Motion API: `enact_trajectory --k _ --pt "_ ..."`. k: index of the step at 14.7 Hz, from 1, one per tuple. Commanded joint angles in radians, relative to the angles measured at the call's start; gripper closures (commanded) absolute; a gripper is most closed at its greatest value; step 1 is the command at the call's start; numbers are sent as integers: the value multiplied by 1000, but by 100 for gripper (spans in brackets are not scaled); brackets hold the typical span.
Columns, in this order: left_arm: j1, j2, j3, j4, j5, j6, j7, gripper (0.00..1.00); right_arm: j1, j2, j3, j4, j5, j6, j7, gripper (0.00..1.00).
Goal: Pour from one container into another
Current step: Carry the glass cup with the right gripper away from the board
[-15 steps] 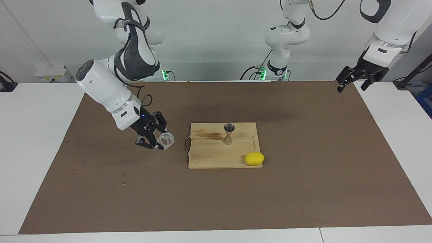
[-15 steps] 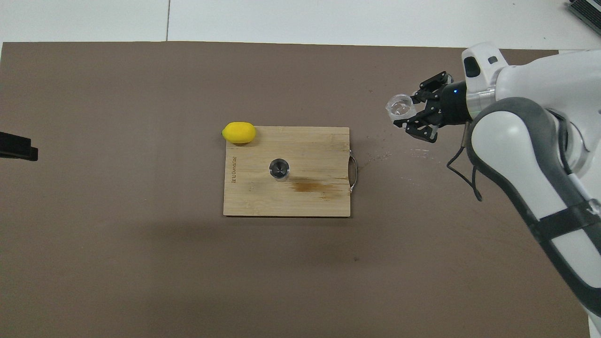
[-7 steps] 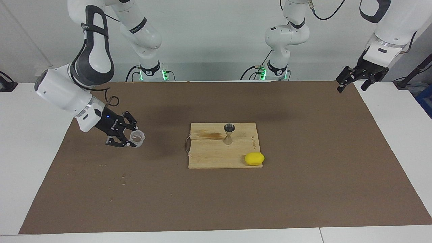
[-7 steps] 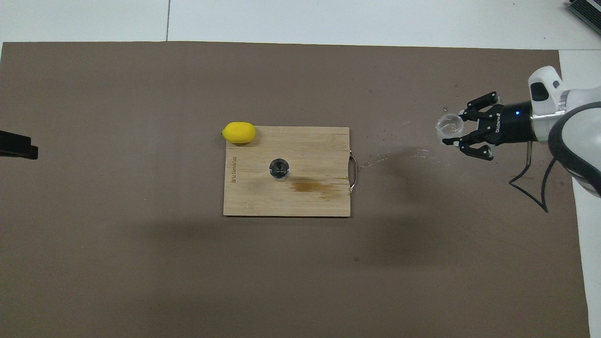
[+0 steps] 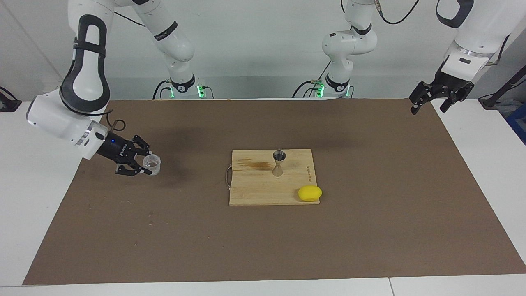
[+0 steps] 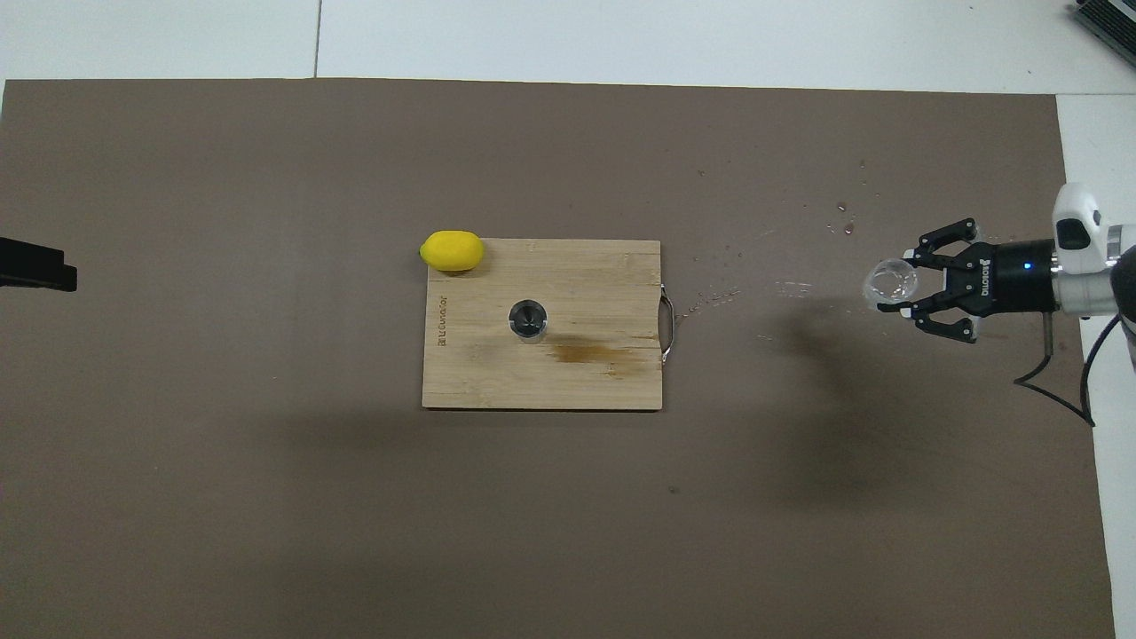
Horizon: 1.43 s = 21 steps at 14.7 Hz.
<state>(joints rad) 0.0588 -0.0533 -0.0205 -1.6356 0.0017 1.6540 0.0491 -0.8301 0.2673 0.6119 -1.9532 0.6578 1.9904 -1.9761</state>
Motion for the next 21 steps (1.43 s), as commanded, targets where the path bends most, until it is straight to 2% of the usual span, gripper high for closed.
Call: enact_trajectory --k 1,4,9,13,21 --pt "-22 13 11 7 12 20 -11 0 -60 16 26 -39 46 -19 -117 100" --pt "-27 15 11 10 15 13 -11 0 -112 62 25 -41 63 -42 -174 100" --pt "-31 33 11 13 9 23 -11 0 -179 193 25 -26 74 -56 -245 100" --pt "-33 47 11 19 9 17 -11 0 -184 250 23 -9 66 -50 -294 100" --pt "-56 44 44 28 -12 30 -17 0 -210 274 23 -7 40 -47 -354 100"
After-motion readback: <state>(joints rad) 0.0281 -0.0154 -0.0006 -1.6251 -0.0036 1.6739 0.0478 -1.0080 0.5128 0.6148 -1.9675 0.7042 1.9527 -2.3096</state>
